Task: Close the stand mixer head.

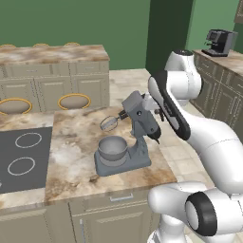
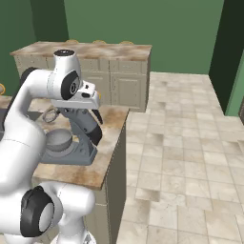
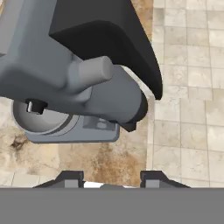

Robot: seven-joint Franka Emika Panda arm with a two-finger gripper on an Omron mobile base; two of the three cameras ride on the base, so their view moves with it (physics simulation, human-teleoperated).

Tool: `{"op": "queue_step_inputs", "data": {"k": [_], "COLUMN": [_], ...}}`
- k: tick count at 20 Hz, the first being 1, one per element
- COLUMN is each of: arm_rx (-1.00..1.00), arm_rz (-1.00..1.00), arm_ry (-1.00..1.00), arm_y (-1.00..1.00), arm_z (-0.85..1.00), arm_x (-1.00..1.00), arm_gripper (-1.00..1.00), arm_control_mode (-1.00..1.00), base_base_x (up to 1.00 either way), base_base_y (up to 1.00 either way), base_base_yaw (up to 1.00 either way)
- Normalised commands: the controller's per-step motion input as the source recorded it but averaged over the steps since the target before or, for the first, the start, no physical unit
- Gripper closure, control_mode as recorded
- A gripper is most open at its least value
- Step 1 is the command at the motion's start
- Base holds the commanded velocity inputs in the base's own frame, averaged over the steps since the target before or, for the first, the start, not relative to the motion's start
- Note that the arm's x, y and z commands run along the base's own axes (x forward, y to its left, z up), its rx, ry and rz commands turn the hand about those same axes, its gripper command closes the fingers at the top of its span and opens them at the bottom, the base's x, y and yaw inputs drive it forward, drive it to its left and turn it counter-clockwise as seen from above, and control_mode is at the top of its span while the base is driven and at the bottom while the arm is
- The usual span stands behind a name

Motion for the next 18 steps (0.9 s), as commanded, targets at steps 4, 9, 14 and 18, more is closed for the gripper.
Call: {"op": "queue_step_inputs", "data": {"k": [4, 9, 14, 18], "arm_rx": [0.00, 0.04, 0.21, 0.28], "arm_rz": [0.03, 0.25, 0.31, 0.43], "arm_ry": [0.00, 0.00, -0.03, -0.07], "arm_y": [-0.21, -0.57, -0.59, -0.07], "arm_z": [0.00, 0.00, -0.05, -0.05], "arm_x": [0.03, 0.00, 0.05, 0.26], "arm_gripper": [-1.00, -1.00, -1.00, -1.00], "arm_control_mode": [-1.00, -1.00, -1.00, -1.00], "base_base_x": [0.00, 0.00, 0.00, 0.00], "base_base_y": [0.00, 0.00, 0.00, 0.00], "base_base_yaw": [0.00, 0.00, 0.00, 0.00]}}
